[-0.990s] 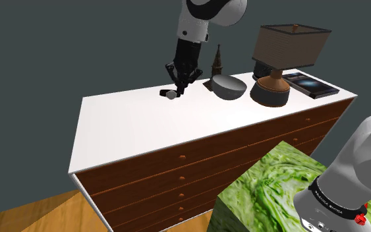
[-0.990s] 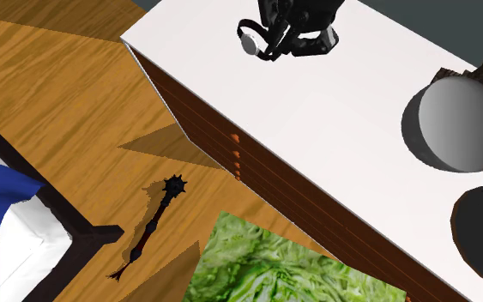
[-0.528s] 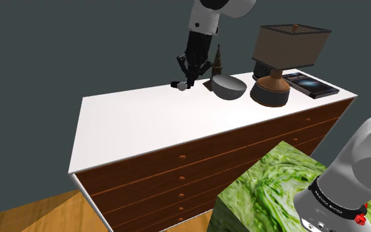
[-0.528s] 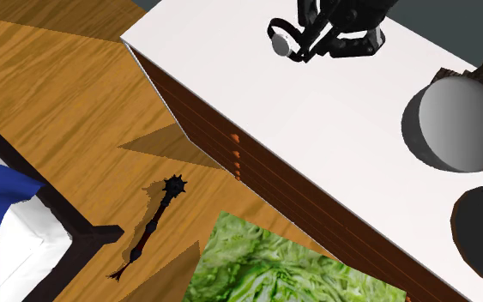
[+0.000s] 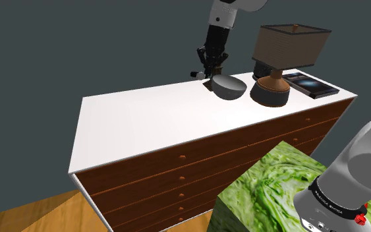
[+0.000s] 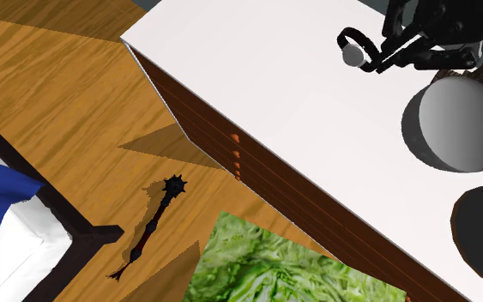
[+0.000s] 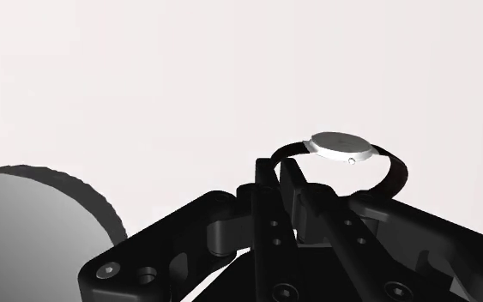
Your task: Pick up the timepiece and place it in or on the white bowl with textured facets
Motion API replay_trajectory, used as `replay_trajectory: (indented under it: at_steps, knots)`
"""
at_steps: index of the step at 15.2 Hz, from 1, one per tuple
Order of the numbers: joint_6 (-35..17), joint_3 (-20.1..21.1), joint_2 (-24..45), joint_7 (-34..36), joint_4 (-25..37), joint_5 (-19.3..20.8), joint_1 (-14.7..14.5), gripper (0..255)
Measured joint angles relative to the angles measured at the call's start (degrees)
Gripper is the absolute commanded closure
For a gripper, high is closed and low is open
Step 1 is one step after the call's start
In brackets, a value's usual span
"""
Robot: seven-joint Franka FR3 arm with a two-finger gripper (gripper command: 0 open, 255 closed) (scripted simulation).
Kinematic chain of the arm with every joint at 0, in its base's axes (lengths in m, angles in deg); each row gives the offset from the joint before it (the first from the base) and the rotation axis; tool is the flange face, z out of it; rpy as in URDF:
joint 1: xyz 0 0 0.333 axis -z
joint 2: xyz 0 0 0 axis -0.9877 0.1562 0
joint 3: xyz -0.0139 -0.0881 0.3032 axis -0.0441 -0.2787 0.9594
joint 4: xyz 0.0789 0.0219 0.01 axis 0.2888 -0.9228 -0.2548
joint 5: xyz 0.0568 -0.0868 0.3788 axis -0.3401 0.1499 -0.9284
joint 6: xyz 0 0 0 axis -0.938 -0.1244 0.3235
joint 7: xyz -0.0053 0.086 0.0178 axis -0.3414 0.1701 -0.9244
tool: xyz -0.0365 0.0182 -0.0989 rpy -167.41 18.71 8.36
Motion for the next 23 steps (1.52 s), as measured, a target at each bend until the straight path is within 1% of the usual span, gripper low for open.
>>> replay_trajectory:
  at_steps: [7,10,13,17,19,23]
  knots:
    - [3.18,-4.82,3.73,-8.68,4.73,0.71,4.53,255]
    - [5.26,-6.86,6.65,-12.46,8.76,0.88,6.69,255]
    - [7.01,-8.52,8.20,-15.68,11.26,0.99,8.60,255]
    - [10.30,-10.77,12.94,-20.33,18.11,0.70,11.65,255]
    - [9.91,-11.16,13.87,-21.44,18.37,0.61,12.24,255]
    - [7.33,-11.24,14.27,-22.36,16.01,0.50,12.35,255]
